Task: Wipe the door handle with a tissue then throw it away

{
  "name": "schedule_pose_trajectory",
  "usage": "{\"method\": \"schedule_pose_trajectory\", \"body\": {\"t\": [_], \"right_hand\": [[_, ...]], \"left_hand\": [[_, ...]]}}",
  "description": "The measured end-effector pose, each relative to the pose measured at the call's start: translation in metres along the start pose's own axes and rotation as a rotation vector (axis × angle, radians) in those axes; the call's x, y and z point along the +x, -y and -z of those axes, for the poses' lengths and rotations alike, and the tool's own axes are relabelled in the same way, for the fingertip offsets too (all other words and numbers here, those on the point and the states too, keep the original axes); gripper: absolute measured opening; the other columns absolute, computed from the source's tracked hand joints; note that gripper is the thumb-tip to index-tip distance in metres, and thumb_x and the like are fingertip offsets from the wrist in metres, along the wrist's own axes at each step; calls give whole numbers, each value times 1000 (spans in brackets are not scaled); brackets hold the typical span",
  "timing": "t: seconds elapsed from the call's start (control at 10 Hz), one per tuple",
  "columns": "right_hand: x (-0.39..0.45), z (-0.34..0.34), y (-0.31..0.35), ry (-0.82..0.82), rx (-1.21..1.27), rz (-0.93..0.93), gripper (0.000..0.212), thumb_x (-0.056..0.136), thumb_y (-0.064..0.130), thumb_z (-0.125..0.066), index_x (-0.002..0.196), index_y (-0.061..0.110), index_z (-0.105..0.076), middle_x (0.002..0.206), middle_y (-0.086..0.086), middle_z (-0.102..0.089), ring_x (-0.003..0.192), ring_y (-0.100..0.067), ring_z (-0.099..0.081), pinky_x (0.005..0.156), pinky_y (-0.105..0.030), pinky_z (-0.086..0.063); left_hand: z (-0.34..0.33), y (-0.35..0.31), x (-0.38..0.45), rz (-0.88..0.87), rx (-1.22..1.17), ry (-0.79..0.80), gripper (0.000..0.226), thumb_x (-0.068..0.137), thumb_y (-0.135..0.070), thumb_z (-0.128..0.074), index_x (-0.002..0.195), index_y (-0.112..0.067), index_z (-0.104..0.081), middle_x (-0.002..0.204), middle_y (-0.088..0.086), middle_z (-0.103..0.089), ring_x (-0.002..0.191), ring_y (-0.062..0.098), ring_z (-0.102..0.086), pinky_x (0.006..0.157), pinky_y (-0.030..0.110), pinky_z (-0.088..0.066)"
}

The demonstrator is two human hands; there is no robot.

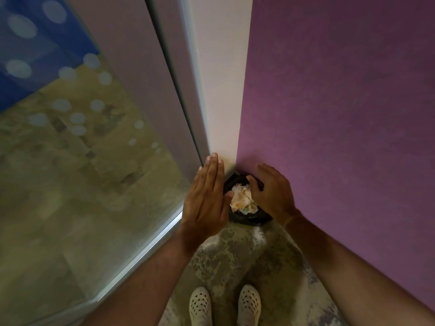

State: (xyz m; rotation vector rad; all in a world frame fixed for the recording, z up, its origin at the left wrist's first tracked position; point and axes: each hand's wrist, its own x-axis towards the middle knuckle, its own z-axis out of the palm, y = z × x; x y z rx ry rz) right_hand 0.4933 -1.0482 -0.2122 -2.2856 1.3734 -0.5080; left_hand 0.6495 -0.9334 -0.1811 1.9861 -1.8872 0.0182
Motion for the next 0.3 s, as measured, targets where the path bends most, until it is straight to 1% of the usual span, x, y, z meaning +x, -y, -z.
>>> {"method": "schedule_pose_trajectory", "body": {"t": [0.1,0.2,0.3], "right_hand": [[2,12,9,-22,6,20,43,87,30,-62,114,-3,-67,117,-20,-68,108,-34,-64,91,-40,-51],[1,21,15,-74,-7,77,42,88,27,-63,116,-4,-65,119,-21,-66,109,-34,-64,92,-41,-53],[-4,29,27,-96,37,97,43,89,25,-66,120,-4,-63,122,-20,-65,112,-33,-63,95,-39,-50]], "left_hand": [[6,-1,3,14,12,32,65,102,-31,-34,154,0,-11,162,18,-6,152,29,-4,124,42,-12],[11,-2,8,28,22,25,65,102,-35,-30,153,-2,-5,162,15,-1,153,26,-1,124,39,-7],[25,-5,10,46,19,2,65,102,-35,-30,153,-1,-8,162,15,-4,153,26,-3,124,37,-6]]}}
